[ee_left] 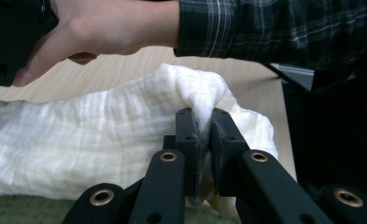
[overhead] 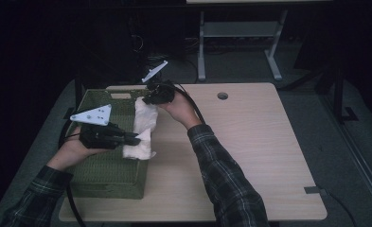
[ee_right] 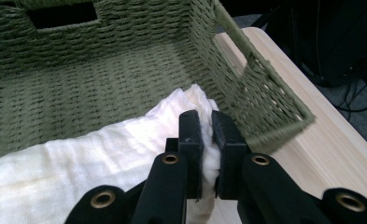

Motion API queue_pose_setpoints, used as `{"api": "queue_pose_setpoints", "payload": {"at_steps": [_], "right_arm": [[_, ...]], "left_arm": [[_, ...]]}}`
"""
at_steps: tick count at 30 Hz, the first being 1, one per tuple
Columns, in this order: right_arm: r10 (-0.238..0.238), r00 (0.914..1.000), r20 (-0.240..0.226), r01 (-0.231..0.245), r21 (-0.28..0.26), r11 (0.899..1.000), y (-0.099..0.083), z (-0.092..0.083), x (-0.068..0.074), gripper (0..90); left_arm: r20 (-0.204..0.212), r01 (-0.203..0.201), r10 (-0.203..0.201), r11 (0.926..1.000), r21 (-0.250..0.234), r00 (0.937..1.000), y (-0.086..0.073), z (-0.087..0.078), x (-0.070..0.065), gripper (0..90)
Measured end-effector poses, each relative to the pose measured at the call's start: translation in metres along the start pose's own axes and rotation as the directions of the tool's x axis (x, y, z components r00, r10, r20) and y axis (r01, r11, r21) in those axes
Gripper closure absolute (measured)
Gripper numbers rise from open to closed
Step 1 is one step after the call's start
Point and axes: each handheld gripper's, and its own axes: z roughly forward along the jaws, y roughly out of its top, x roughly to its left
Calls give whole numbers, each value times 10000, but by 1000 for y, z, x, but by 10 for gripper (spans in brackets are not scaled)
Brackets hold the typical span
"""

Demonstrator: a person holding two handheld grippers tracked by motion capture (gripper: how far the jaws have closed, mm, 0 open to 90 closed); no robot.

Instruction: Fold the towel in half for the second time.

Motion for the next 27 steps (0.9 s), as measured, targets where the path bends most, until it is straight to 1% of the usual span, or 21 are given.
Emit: {"api": "queue_pose_setpoints", "payload": {"at_steps": [3, 4, 5, 6, 8, 10, 12, 15, 16, 17, 18, 21, 23, 25, 27], "right_arm": [[-4, 10000, -94, 4, -4, 10000, 4, 9, 2, 834], [-72, 9999, -148, 72, -1, 10000, 6, 14, 3, 834], [5, 9997, -235, -5, 13, 10000, 7, 17, 5, 834], [-98, 9997, -221, 99, 41, 9999, 9, 21, 6, 834], [-73, 9996, -276, 75, 76, 9999, 11, 27, 7, 834], [-313, 9990, -305, 316, 74, 9995, 12, 34, 8, 834], [-319, 9989, -339, 324, 160, 9993, 13, 40, 10, 834], [-344, 9985, -418, 353, 210, 9992, 12, 48, 11, 833], [-84, 9990, -450, 98, 312, 9995, 11, 50, 13, 833], [-322, 9986, -431, 334, 262, 9991, 10, 53, 12, 834], [-219, 9986, -474, 233, 282, 9993, 9, 55, 12, 833], [-263, 9985, -477, 280, 350, 9990, 6, 60, 12, 833], [-160, 9987, -477, 180, 416, 9990, 6, 63, 13, 833], [-207, 9988, -453, 227, 461, 9987, 4, 66, 12, 833], [-146, 9988, -462, 171, 536, 9984, 1, 68, 12, 833]], "left_arm": [[-88, 19, -18, 9999, 142, 10000, -9, -7, 1, 829], [-95, 59, -57, 9999, 143, 9999, -12, -9, 2, 829], [-149, 74, -71, 9998, 195, 9999, -15, -11, 2, 829], [-175, 118, -114, 9997, 205, 9998, -18, -13, 3, 829], [-195, 196, -192, 9995, 233, 9996, -24, -17, 4, 829], [-230, 291, -286, 9993, 232, 9993, -29, -19, 5, 829], [-220, 353, -346, 9989, 295, 9992, -36, -21, 5, 829], [-258, 362, -349, 9979, 536, 9991, -42, -21, 6, 829], [-233, 394, -382, 9978, 542, 9990, -44, -20, 7, 829], [-238, 428, -416, 9978, 497, 9988, -45, -20, 7, 828], [-219, 440, -428, 9976, 541, 9988, -47, -19, 8, 828], [-250, 448, -431, 9965, 706, 9988, -50, -17, 8, 828], [-283, 424, -403, 9960, 782, 9988, -51, -17, 9, 827], [-294, 416, -390, 9947, 945, 9988, -53, -14, 8, 827], [-259, 413, -384, 9918, 1212, 9989, -56, -9, 8, 826]]}}
